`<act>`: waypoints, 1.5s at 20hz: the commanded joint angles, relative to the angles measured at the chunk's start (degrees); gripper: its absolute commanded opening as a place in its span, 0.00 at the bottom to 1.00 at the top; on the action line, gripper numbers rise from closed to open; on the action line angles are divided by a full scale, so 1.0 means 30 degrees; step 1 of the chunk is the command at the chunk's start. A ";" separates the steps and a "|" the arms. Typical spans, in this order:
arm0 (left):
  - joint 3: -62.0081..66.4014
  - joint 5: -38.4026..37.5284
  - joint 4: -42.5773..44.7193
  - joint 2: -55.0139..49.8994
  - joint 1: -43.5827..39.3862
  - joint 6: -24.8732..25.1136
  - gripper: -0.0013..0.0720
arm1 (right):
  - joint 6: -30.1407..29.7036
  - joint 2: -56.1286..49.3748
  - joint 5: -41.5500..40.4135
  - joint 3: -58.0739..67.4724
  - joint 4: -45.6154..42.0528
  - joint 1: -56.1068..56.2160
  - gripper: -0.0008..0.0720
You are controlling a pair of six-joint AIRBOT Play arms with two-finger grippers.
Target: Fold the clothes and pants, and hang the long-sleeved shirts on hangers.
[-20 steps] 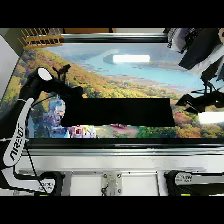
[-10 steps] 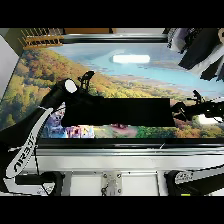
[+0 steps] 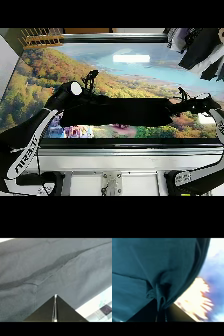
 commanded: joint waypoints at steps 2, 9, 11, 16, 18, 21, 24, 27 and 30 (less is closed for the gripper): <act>0.1647 0.0029 -0.1209 -0.2069 -0.0707 0.0007 0.03 | 0.2688 0.1450 0.3133 0.3184 -0.4823 -0.0153 0.03; 0.8932 -0.1581 -0.1231 -0.8619 -0.3300 0.0007 0.03 | 0.5544 0.3067 0.7949 1.0010 -0.6033 0.1545 0.03; 1.0608 -0.2164 -0.1231 -1.0149 -0.3774 0.0000 0.03 | 0.6280 0.3096 0.8910 1.1511 -0.6033 0.2652 0.03; 1.4047 -0.3934 -0.1239 -1.2692 -0.4240 0.0000 0.03 | 0.7329 0.3096 0.9391 1.3916 -0.6025 0.5574 0.03; 1.4345 -0.3861 -0.1224 -1.2896 -0.4233 0.0000 0.03 | 0.7461 0.3096 0.9391 1.4557 -0.6025 0.6630 0.03; 1.4345 -0.3891 -0.1209 -1.2888 -0.4211 0.0000 0.03 | 0.7832 0.3096 0.9377 1.5023 -0.6025 0.7927 0.03; 1.4345 -0.4036 -0.1195 -1.2815 -0.4182 0.0000 0.03 | 0.7970 0.3096 0.9151 1.5234 -0.6018 0.9056 0.03; 1.4345 -0.4058 -0.1013 -1.2021 -0.3614 0.0000 0.03 | 0.8663 0.3089 0.8575 1.5285 -0.5931 1.0244 0.03; 1.4345 -0.4335 -0.1013 -1.0863 -0.2237 0.0007 0.03 | 0.9544 0.3089 0.7854 1.5285 -0.5209 1.1548 0.03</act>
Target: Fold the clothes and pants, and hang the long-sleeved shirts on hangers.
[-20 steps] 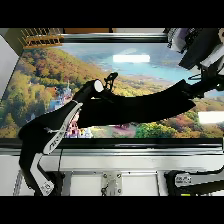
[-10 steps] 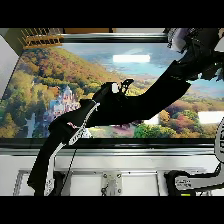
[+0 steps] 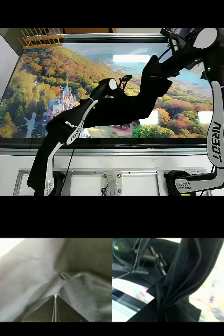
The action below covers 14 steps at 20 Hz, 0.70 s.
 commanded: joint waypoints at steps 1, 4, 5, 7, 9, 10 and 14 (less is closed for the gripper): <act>0.0022 -0.0583 0.0095 0.1282 0.1632 0.0015 0.03 | 0.1224 0.0000 -0.0962 0.0058 0.0656 0.1639 0.03; 0.0022 -0.1326 0.0095 0.2477 0.3738 0.0015 0.03 | 0.2747 -0.0240 -0.1741 0.0058 0.0634 0.3293 0.03; 0.0022 -0.1508 0.0095 0.2871 0.4408 0.0015 0.03 | 0.3235 -0.0423 -0.2011 0.0058 0.0627 0.3847 0.03; 0.0022 -0.1953 0.0095 0.3679 0.5763 0.0022 0.03 | 0.4124 -0.1049 -0.2703 0.0058 0.0627 0.5115 0.03; 0.0022 -0.2550 0.0095 0.4408 0.7016 0.0029 0.03 | 0.5020 -0.1887 -0.3264 0.0058 0.0634 0.6222 0.03; 0.0022 -0.2827 0.0095 0.4736 0.7621 0.0036 0.03 | 0.5581 -0.2433 -0.3687 0.0058 0.0627 0.6819 0.03; 0.0022 -0.3636 0.0087 0.5909 0.9683 0.0160 0.03 | 0.6608 -0.4743 -0.6040 0.0058 0.0634 0.8918 0.03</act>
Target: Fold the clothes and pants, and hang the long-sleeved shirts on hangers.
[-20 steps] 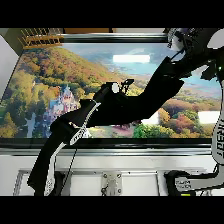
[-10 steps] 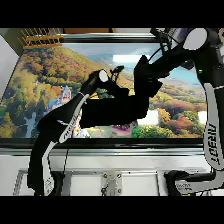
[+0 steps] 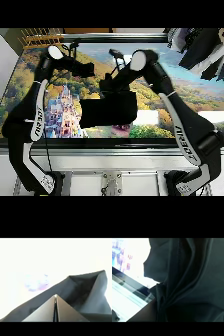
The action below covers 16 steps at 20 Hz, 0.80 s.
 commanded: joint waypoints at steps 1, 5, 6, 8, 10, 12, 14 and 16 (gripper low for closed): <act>0.0015 -0.0874 -0.0015 0.1078 0.1821 0.0211 0.03 | 0.1377 -0.2084 -0.2528 0.0015 0.0015 0.1938 0.03; 0.0015 -0.1297 -0.0022 0.1800 0.2892 0.0219 0.03 | 0.1523 -0.4299 -0.5537 0.0015 0.0597 0.3432 0.04; 0.0015 -0.1435 -0.0022 0.1843 0.3031 0.0219 0.03 | 0.1515 -0.4743 -0.6251 0.0015 0.1020 0.3665 0.14; 0.0015 -0.1603 -0.0015 0.1829 0.3024 0.0386 0.03 | 0.1421 -0.5406 -0.7548 0.0015 0.2448 0.3898 0.77; 0.0015 -0.1625 -0.0029 0.1843 0.3016 0.0525 0.03 | 0.0495 -0.5391 -0.8386 0.0015 0.3789 0.3716 0.88; 0.0015 -0.1851 -0.0022 0.1843 0.3016 0.0525 0.03 | -0.1377 -0.4575 -0.8094 0.0015 0.3956 0.3031 0.88; -0.0007 -0.2419 -0.0015 0.1843 0.3016 0.0583 0.03 | -0.3191 -0.3432 -0.6477 -0.0036 0.3497 0.1821 0.88; -0.0007 -0.2710 -0.0015 0.1843 0.2849 0.0736 0.03 | -0.4175 -0.2055 -0.4728 -0.0685 0.2273 0.0364 0.88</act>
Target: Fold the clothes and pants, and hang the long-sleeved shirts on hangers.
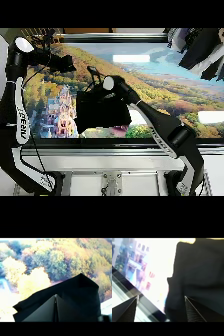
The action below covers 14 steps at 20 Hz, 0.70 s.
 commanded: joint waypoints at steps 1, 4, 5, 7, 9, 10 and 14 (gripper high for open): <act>-0.0007 -0.0670 0.0015 0.0015 -0.0284 0.0291 0.03 | -0.2331 0.2339 0.2521 -0.1246 -0.1749 -0.2302 0.88; -0.0007 -0.0918 0.0022 0.0015 -0.1049 0.0539 0.03 | -0.2914 0.5523 0.3147 -0.5100 -0.4517 -0.4634 0.88; -0.0007 -0.0911 0.0015 0.0015 -0.1282 0.0663 0.03 | -0.3249 0.6513 0.3147 -0.6717 -0.4954 -0.5435 0.88; -0.0007 -0.0860 0.0015 0.0007 -0.1778 0.0816 0.03 | -0.4182 0.7847 0.2637 -0.9683 -0.4874 -0.6674 0.98; -0.0007 -0.0590 0.0015 0.0007 -0.2084 0.0816 0.03 | -0.4867 0.8116 0.1413 -1.1788 -0.4779 -0.7198 1.00; -0.0007 -0.0481 0.0007 0.0007 -0.2200 0.0809 0.03 | -0.5020 0.7927 0.0554 -1.2553 -0.4575 -0.7206 1.00; -0.0007 -0.0517 -0.0007 0.0000 -0.2200 0.0801 0.03 | -0.7963 0.5923 -0.1319 -1.3347 -0.0940 -0.6972 1.00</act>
